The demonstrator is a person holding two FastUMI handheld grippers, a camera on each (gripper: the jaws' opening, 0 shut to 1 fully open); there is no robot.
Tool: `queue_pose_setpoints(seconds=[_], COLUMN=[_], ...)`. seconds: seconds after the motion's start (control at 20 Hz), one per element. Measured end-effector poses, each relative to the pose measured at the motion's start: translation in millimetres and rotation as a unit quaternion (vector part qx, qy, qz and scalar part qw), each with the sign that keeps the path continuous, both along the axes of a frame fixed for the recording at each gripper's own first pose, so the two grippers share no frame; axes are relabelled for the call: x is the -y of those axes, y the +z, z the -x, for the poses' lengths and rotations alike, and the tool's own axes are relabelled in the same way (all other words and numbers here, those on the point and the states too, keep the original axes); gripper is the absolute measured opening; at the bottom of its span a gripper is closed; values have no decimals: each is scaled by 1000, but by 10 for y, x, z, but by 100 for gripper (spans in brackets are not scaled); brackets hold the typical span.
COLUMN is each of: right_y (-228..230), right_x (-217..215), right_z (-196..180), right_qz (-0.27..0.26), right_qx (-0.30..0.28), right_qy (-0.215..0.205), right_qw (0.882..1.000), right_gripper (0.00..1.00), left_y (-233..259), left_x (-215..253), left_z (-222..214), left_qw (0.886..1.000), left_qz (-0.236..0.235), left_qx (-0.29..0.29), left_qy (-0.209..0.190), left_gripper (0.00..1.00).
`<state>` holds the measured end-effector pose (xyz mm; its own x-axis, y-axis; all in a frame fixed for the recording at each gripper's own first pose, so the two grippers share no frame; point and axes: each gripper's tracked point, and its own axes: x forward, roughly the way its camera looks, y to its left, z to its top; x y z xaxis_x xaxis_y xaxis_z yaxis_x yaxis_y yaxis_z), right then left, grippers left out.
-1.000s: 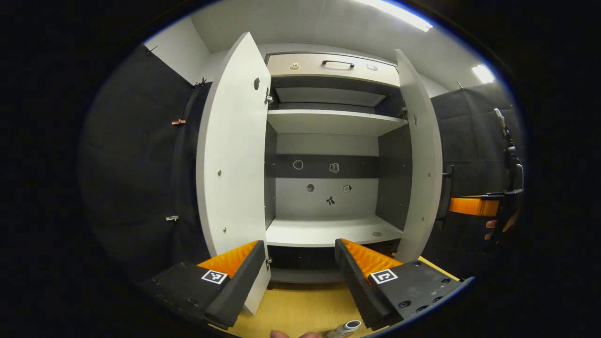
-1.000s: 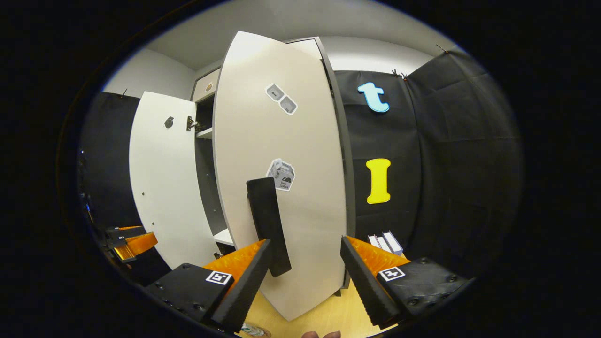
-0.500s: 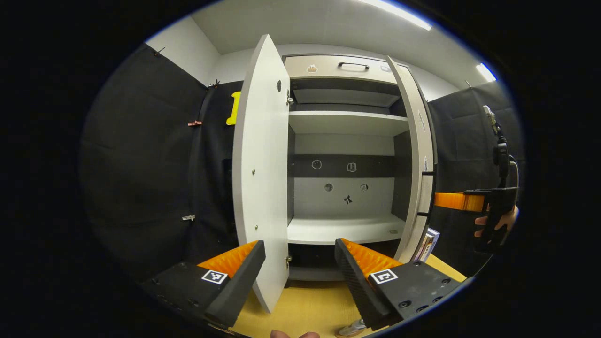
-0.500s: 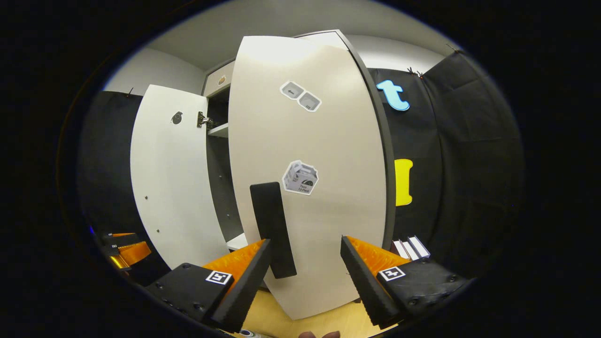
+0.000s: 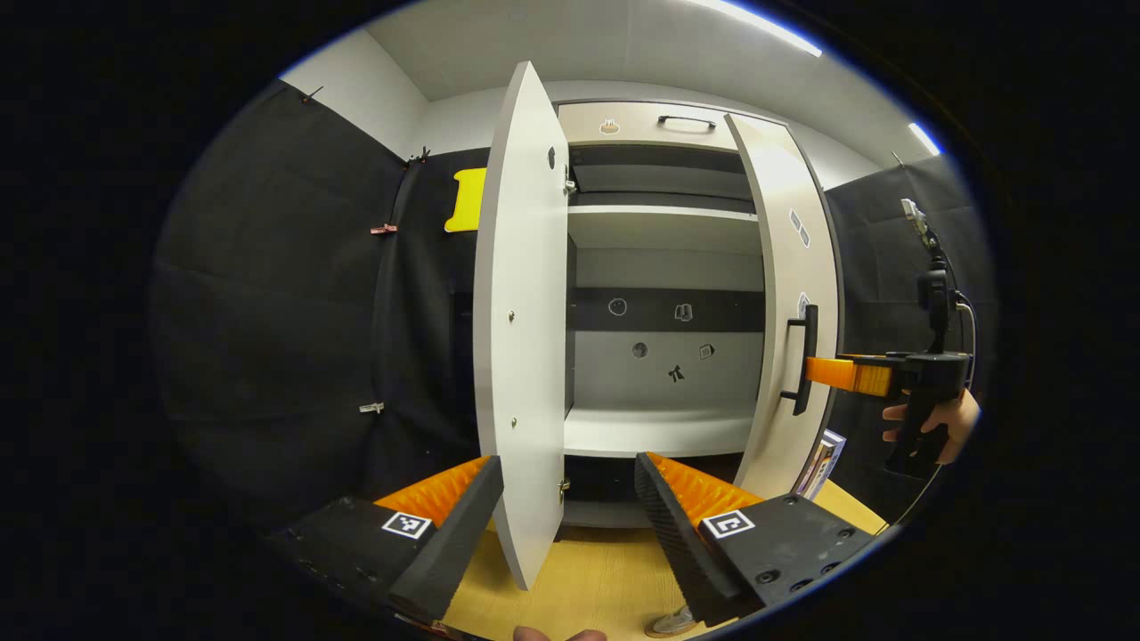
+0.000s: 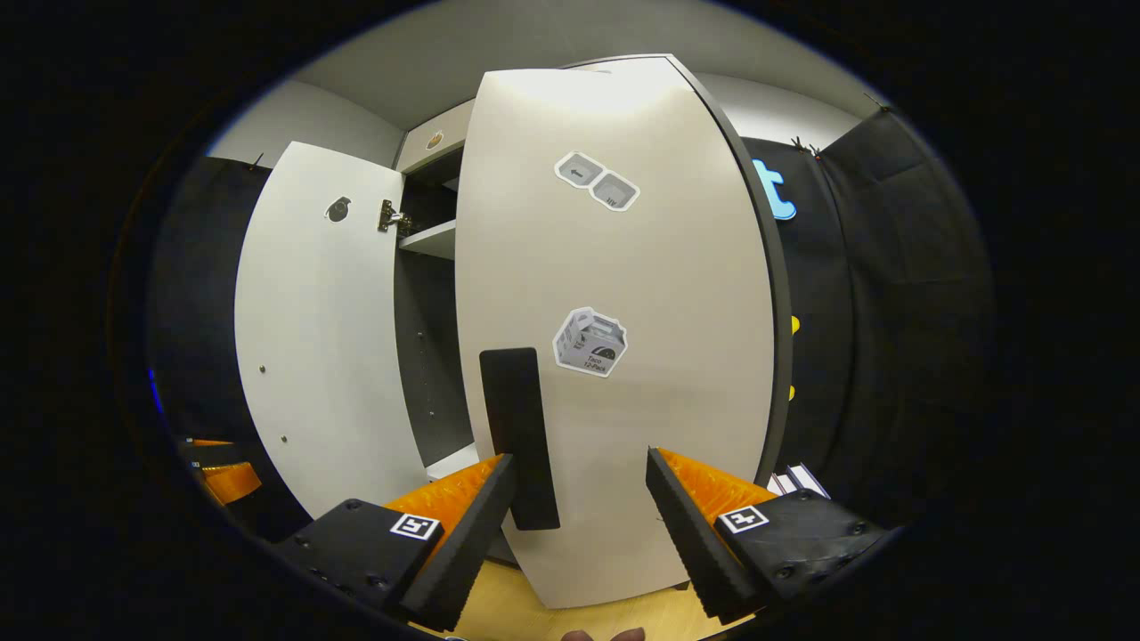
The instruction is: Grasp the bottle in the cabinet with the left hand and place it on the coaster, then close the right door with the right hand and the left door with the left hand.
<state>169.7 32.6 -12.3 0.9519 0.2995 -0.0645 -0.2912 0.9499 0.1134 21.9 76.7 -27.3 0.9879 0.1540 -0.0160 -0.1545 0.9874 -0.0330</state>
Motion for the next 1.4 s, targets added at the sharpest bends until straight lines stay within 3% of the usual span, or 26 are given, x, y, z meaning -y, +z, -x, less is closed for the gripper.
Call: queue_pose_setpoints(seconds=[0.4,0.9,1.1,1.3,1.4], right_y=[1,159,148,156,140], right_x=[-85,94,114,78,67], right_z=[-87,502,647,674,658], right_qz=[4,10,9,7,3], right_qx=[0,16,11,8,6], right_qy=[-10,-34,-36,-30,-27], right_qw=[1000,999,999,999,1000], right_gripper=[98,97,98,98,98], left_y=[54,227,240,180,186], left_x=[-435,-1383,-1524,-1367,-1359], left_z=[136,-36,-243,-409,-393], left_qw=[999,993,994,997,997], left_qz=[-9,-58,-47,-15,-21], left_qx=[2,16,27,29,31], left_qy=[32,98,95,71,73], left_gripper=[95,95,94,94,92])
